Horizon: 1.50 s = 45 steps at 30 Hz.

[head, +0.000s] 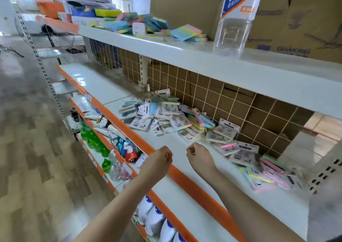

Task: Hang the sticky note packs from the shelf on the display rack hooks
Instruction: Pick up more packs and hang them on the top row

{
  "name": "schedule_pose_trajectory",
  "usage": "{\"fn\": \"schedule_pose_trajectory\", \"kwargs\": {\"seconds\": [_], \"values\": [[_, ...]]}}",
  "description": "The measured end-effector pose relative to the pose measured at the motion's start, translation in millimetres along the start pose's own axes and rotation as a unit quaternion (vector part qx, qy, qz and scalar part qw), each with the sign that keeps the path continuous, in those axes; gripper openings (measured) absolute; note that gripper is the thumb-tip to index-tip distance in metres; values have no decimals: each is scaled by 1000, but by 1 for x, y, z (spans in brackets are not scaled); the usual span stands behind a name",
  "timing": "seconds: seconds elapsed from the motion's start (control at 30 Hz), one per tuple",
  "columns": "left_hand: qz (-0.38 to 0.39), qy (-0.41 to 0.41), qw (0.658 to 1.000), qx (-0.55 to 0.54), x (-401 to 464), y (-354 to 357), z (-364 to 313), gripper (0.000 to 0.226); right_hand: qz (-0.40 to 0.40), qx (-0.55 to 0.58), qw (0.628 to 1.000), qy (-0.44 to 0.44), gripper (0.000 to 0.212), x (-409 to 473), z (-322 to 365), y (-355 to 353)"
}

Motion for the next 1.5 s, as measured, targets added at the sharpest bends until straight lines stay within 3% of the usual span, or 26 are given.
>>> {"fn": "schedule_pose_trajectory", "kwargs": {"seconds": [0.33,0.77,1.03,1.27,1.4,1.5], "values": [[2,73,997,38,128,-32,31,21,-44,-32,998,-14,24,101,30,26],[16,231,968,97,240,-34,43,42,-88,-283,954,51,57,154,43,82],[-35,277,939,201,249,-18,57,55,-84,-307,945,67,52,138,41,90],[-71,291,916,268,230,-17,59,38,-86,-337,934,77,51,125,46,95],[-71,324,914,235,214,-29,58,31,-96,-327,936,87,44,121,48,92],[-108,377,910,134,206,-40,63,24,-113,-263,952,103,40,115,48,80]]}}
Point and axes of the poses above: each hand's wrist, its own x-axis towards the middle knuckle, its own y-axis out of the palm, z = x × y, the point moved 2 cm from there along x, towards the middle knuckle, and after that the axes turned 2 degrees about -y, right-handed, at the moved point
